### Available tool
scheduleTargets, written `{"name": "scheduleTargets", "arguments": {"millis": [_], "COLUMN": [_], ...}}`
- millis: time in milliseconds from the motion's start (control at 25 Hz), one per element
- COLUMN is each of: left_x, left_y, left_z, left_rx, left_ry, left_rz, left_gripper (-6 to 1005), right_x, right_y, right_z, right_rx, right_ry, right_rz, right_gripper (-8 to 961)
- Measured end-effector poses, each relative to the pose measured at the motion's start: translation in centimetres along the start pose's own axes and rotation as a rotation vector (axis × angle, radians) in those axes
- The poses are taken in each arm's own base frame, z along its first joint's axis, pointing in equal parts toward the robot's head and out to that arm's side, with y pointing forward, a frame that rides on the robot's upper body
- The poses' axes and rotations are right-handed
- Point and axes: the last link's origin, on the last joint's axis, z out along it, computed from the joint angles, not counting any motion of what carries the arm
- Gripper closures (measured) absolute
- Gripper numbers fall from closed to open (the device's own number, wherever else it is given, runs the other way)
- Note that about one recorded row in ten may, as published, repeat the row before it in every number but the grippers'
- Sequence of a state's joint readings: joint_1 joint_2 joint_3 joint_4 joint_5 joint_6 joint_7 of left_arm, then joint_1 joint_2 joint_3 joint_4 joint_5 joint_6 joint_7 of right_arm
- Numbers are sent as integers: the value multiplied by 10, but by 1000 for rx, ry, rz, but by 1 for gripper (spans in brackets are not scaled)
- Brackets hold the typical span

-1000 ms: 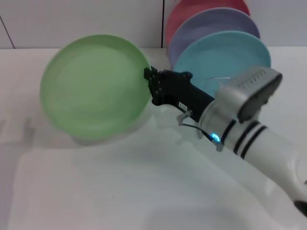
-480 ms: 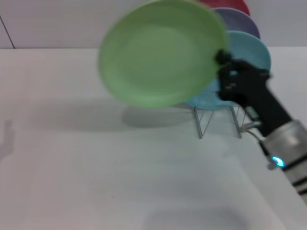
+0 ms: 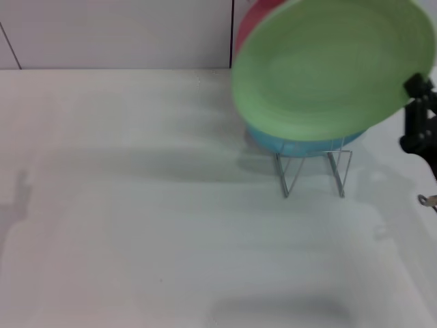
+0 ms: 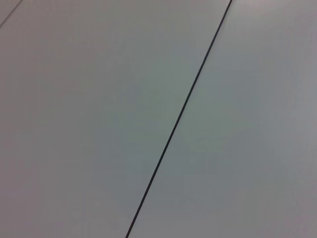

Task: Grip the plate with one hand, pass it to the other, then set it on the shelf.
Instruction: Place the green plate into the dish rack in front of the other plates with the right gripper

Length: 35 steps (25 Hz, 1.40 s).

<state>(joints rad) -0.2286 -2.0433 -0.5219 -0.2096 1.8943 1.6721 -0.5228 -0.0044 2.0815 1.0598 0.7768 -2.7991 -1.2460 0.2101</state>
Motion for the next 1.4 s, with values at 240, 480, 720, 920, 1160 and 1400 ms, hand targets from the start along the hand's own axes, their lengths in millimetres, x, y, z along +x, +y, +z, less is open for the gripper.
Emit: {"name": "scheduleTargets", "arguments": {"millis": [240,480,720,920,1160,1400], "left_x": [-1,-1,-1,1,3,4], "left_y": [3,11,14,14,15,17], "left_z": [0,0,-2,-4,-5,-5], "left_rx": [-11,-54,-70,-71,-77,-92], "left_ry": [1,4,14,20,29,37], "left_rz": [-8,-20,-27,-52,-63,-67], "left_gripper": [331,331,330,330,329,329], "right_x": [8,14,17,20,23,27], "right_y": [-26,-39,-43,-45,-44,-44], "right_z": [-2,1,5,7,10,9], "right_rx": [17,1,-10,-13,-20,-18], "right_ry": [4,23,38,53,71,97], "right_rz": [23,2,-20,-27,-30,-30], "right_gripper": [936,936,935,935,936,935]}}
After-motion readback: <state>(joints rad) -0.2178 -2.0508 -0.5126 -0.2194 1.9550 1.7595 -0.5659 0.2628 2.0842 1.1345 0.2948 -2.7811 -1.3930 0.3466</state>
